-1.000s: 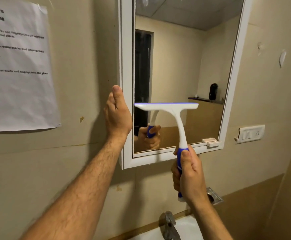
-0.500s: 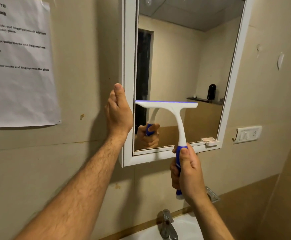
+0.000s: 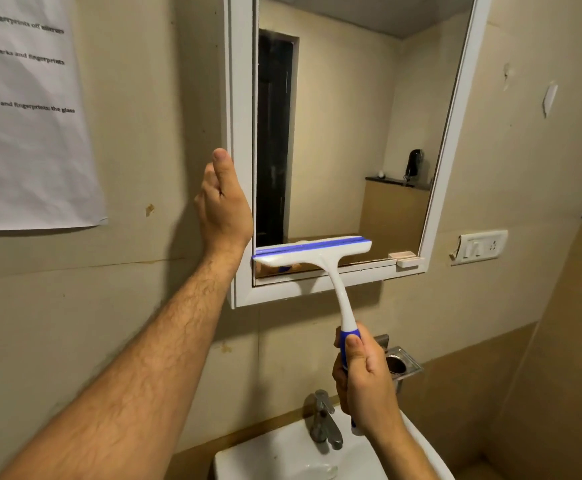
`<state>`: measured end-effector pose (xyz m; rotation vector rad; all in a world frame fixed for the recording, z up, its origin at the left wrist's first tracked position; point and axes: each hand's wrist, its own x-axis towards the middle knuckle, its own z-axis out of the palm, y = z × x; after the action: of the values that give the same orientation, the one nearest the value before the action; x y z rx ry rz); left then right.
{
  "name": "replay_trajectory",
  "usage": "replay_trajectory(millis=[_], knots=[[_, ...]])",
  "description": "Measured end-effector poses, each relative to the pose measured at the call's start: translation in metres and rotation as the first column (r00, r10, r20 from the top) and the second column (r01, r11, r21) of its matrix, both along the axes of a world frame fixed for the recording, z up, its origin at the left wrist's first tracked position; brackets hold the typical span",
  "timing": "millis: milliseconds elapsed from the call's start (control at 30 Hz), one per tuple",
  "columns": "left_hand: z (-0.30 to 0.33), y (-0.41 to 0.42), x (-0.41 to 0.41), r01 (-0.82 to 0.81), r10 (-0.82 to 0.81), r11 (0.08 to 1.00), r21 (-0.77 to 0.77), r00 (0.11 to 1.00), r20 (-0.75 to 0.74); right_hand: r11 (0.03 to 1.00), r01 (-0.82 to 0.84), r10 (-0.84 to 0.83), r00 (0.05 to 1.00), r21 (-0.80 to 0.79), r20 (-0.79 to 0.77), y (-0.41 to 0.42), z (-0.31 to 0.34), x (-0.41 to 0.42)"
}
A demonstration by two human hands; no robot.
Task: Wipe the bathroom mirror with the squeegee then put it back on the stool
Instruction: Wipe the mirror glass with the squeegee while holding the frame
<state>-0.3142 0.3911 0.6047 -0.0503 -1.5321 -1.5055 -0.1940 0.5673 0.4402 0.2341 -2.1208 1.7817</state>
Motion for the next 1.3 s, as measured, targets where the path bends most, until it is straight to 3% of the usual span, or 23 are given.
replay_trajectory(millis=[300,667,1033,1300], knots=[[-0.012,0.002,0.003,-0.046,0.046,0.999,-0.008,0.999,0.0,0.989,0.033,-0.038,0.999,0.142,0.038,0.017,-0.015,0.003],[-0.012,0.004,0.009,-0.101,0.102,0.994,-0.026,0.995,0.016,0.998,-0.017,0.02,0.999,0.066,-0.051,0.02,0.016,0.004],[-0.013,0.003,0.006,-0.145,0.146,0.989,-0.01,0.988,0.046,0.991,0.022,-0.024,1.0,0.132,0.018,0.036,-0.007,0.004],[-0.013,0.005,0.008,-0.161,0.159,0.987,0.01,0.983,0.089,0.997,0.072,-0.069,0.994,0.035,-0.084,0.05,0.063,-0.016]])
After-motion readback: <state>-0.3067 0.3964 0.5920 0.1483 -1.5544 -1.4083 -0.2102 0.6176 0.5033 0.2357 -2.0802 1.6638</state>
